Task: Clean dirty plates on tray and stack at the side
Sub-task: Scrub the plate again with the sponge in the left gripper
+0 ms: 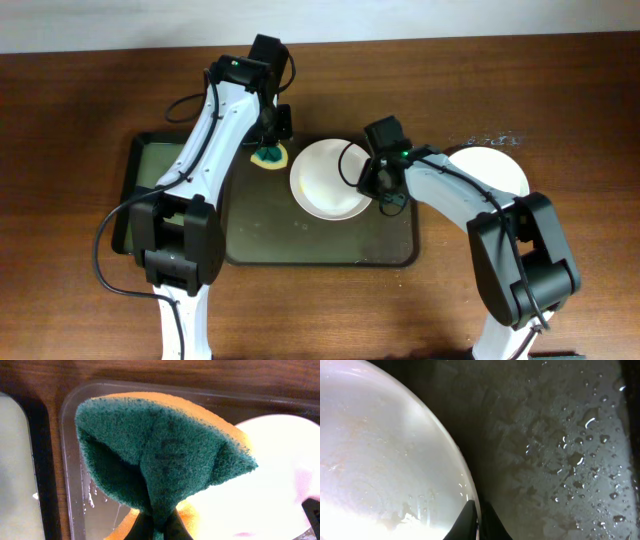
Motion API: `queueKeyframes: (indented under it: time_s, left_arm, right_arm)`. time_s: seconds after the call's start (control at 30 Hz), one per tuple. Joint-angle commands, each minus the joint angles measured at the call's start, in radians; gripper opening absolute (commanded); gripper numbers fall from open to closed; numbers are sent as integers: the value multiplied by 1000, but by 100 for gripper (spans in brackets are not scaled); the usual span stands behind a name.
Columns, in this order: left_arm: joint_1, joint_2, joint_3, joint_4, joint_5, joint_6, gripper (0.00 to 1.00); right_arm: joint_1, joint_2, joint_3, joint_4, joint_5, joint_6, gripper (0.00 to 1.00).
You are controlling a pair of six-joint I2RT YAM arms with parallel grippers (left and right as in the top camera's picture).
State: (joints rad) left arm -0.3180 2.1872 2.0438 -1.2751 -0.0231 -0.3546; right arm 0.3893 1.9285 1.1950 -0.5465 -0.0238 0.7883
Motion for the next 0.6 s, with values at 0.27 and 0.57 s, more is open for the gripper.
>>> queueKeyframes:
  time_s: [0.27, 0.57]
  left_arm:
    - [-154, 7, -271, 225, 167, 19, 0]
    - [-236, 7, -440, 381, 177, -79, 0]
  right_arm:
    - [-13, 12, -13, -18, 81, -3, 4]
    - [-32, 12, -13, -26, 58, -29, 4]
